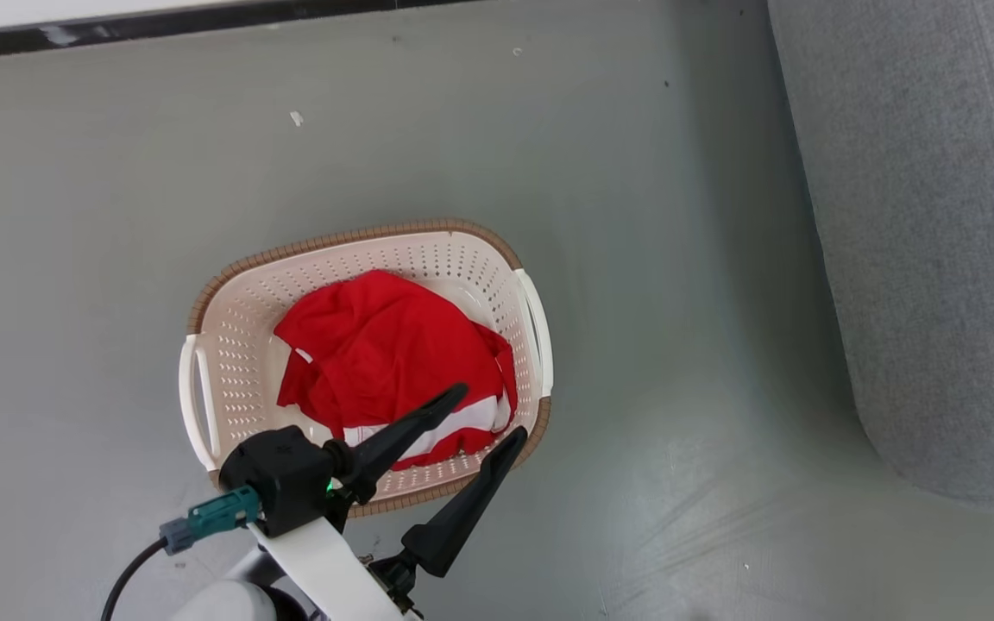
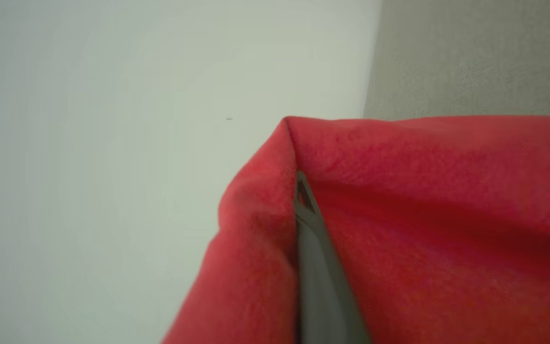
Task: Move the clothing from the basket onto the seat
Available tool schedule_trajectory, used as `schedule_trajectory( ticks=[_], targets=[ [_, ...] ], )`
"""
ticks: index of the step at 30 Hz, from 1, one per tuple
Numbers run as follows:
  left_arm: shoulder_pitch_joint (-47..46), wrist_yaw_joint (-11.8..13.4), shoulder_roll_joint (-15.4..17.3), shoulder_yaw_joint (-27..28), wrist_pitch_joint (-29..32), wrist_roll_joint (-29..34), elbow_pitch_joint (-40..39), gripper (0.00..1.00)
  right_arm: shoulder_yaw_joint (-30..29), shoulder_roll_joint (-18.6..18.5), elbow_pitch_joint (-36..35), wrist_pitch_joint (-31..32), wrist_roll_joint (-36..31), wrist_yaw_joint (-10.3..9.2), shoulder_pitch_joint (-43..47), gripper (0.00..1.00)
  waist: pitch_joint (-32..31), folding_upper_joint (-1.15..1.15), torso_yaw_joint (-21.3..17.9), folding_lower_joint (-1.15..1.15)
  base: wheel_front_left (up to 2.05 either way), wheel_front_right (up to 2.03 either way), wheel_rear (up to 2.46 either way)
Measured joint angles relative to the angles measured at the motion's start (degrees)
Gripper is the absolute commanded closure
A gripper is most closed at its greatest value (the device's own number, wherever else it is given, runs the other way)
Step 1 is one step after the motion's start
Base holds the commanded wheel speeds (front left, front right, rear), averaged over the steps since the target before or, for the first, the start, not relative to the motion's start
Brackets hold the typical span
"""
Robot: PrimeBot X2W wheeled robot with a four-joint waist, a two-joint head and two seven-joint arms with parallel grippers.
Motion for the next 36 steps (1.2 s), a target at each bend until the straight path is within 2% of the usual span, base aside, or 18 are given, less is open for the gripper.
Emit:
schedule_trajectory(
  ticks=[6, 19, 20, 21, 23, 28, 36],
  targets=[
    [-1.0, 0.5, 1.2, 0.2, 1.3, 0.7, -1.0, 0.00, -2.0, 0.8, 1.7, -1.1, 0.0, 0.00, 0.3, 1.00, 2.6, 0.00, -0.4, 0.00, 0.00, 0.00, 0.00],
    [-3.6, 1.5, 1.9, 0.5, 3.1, 3.2, -2.7, 0.00, -2.2, 5.9, 4.8, -5.1, -1.3, 0.00, 4.2, 0.99, 7.7, 0.00, -2.5, 0.00, 0.00, 0.00, 0.00],
    [-3.8, 1.5, 2.0, 0.8, 3.2, 3.3, -2.8, 0.00, -1.9, 6.2, 4.8, -5.5, -1.5, 0.01, 4.2, 0.87, 8.0, 0.00, -2.7, 0.00, 0.00, 0.00, 0.00],
    [-4.0, 1.5, 2.1, 1.1, 3.2, 3.4, -2.8, 0.00, -1.9, 6.5, 4.8, -5.7, -1.7, 0.01, 4.2, 0.60, 8.3, 0.00, -2.9, 0.00, 0.00, 0.00, 0.00],
    [-4.3, 1.5, 2.2, 1.6, 3.2, 3.4, -2.9, 0.00, -1.9, 7.3, 4.8, -6.2, -1.7, 0.00, 4.0, 0.00, 8.7, 0.00, -3.4, 0.00, 0.00, 0.00, 0.00],
    [-5.3, 1.8, 2.3, 2.0, 2.4, 3.8, -2.7, 0.00, -0.1, 9.3, 4.6, -6.2, -1.6, 0.01, 3.4, 0.00, 8.9, 0.00, -4.8, 0.00, 0.00, 0.00, 0.00],
    [-6.3, 1.5, 1.4, 2.4, 0.8, 3.8, -1.6, 0.00, 2.9, 9.9, 2.6, -5.4, -1.7, 0.00, 3.8, 0.00, 7.7, 0.00, -5.8, 0.00, 0.00, 0.00, 0.00]
  ],
)
